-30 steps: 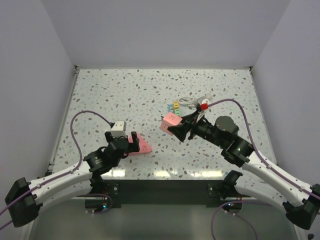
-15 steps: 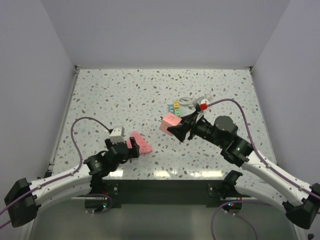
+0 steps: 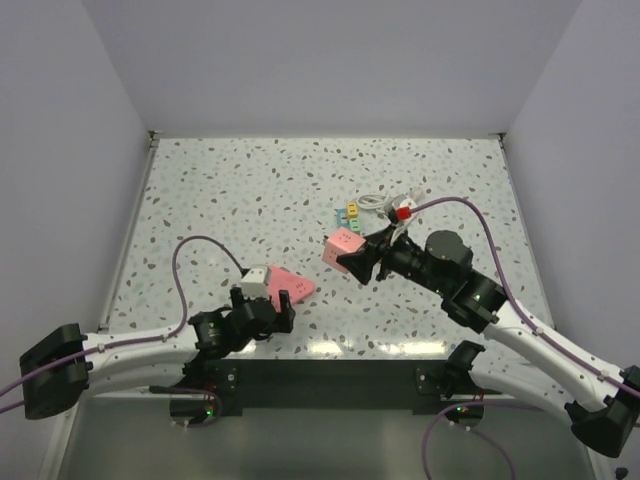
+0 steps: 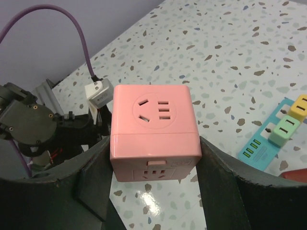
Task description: Insert the plug
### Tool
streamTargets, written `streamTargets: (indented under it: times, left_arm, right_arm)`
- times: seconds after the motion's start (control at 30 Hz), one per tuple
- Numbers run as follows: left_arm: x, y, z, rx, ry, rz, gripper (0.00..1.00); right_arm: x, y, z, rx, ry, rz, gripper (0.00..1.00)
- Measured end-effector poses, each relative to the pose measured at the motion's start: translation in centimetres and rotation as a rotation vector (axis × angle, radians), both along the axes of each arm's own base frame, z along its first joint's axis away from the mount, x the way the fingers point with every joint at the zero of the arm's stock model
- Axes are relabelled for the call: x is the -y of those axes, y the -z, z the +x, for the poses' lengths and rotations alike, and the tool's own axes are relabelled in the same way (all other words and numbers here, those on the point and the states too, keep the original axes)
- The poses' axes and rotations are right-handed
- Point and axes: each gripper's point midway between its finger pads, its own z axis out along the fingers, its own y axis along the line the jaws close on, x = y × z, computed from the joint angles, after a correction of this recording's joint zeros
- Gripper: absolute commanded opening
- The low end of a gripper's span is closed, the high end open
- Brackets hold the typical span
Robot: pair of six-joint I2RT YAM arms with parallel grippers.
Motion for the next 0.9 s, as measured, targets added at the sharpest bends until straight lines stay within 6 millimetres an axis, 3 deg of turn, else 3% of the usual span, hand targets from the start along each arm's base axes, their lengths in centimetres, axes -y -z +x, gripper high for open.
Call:
streamTargets:
  times: [0.3,0.5,0.73,0.9]
  left_arm:
    - [4.9,-0.2,-0.4,0.012,0.106,-0.045,1.00]
    - [7.1,-2.9,0.3,0.082,0.160,-0.123,1.00]
    - [6.7,-8.5,0.7,0.212,0.177,-0.235,1.00]
    - [4.3,-11.4,1.9,0.294,0.112,-0.292,1.00]
  right_arm:
    - [0.7,2.3,1.3,-0.060,0.062,-0.134,0.00]
    - [0.6,4.2,2.0,-0.088,0.028,-0.317,0.00]
    - [-0.3,7.1,2.5,-0.098,-0.102,-0.524,0.00]
    - [-0.8,9.5,2.4,-0.106,-0.222,-0.654,0.00]
